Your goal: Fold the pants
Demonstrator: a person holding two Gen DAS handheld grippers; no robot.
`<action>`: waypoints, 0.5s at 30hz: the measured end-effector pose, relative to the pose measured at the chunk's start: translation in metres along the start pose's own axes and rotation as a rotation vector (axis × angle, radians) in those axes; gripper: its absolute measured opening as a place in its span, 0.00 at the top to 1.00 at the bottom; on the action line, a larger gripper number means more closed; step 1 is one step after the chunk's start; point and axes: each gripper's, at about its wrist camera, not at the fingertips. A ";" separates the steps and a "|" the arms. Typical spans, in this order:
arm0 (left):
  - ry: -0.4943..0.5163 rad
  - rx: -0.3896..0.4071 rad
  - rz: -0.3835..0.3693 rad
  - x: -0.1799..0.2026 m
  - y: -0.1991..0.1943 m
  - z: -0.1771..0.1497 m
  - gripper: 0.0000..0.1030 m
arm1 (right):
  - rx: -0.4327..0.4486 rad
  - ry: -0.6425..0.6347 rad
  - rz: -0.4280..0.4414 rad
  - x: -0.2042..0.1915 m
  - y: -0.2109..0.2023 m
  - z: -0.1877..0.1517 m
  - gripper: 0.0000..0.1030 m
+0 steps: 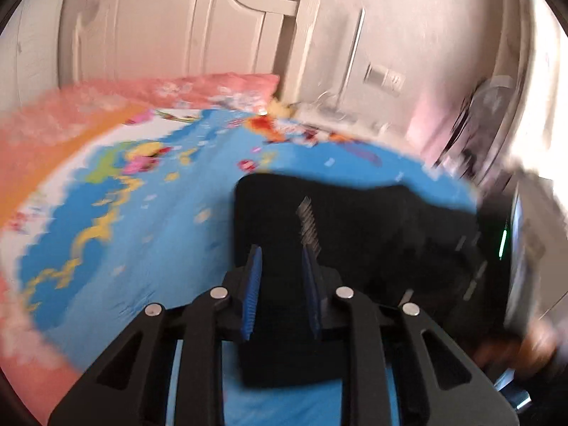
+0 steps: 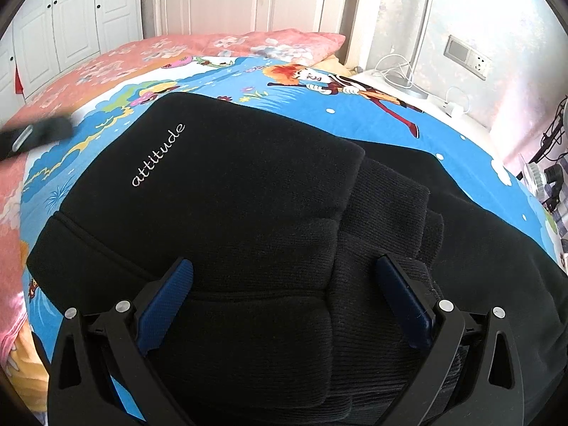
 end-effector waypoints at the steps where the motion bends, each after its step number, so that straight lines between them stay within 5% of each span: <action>1: -0.016 -0.015 -0.012 0.000 0.010 0.011 0.77 | 0.000 -0.001 0.001 0.000 0.000 0.000 0.04; 4: 0.001 -0.060 0.036 0.009 0.043 0.041 0.78 | 0.001 -0.002 0.002 0.000 0.000 -0.001 0.04; 9: -0.068 -0.294 0.082 -0.005 0.128 0.049 0.93 | 0.002 -0.001 0.002 0.000 0.000 -0.001 0.04; 13: -0.088 -0.322 0.077 -0.008 0.129 0.053 0.94 | 0.002 -0.001 0.003 0.001 -0.001 -0.001 0.04; 14: -0.076 -0.319 0.081 -0.005 0.125 0.056 0.89 | 0.003 -0.003 0.004 0.001 -0.001 -0.001 0.04; 15: -0.061 -0.306 0.076 -0.001 0.122 0.058 0.66 | 0.003 -0.003 0.004 0.001 -0.001 -0.001 0.04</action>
Point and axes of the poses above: each gripper's, at about its wrist camera, not at the fingertips, and y roughly the way its jaws point, x to its right, z to its top, and after that the axes turned 5 degrees about z, right-handed
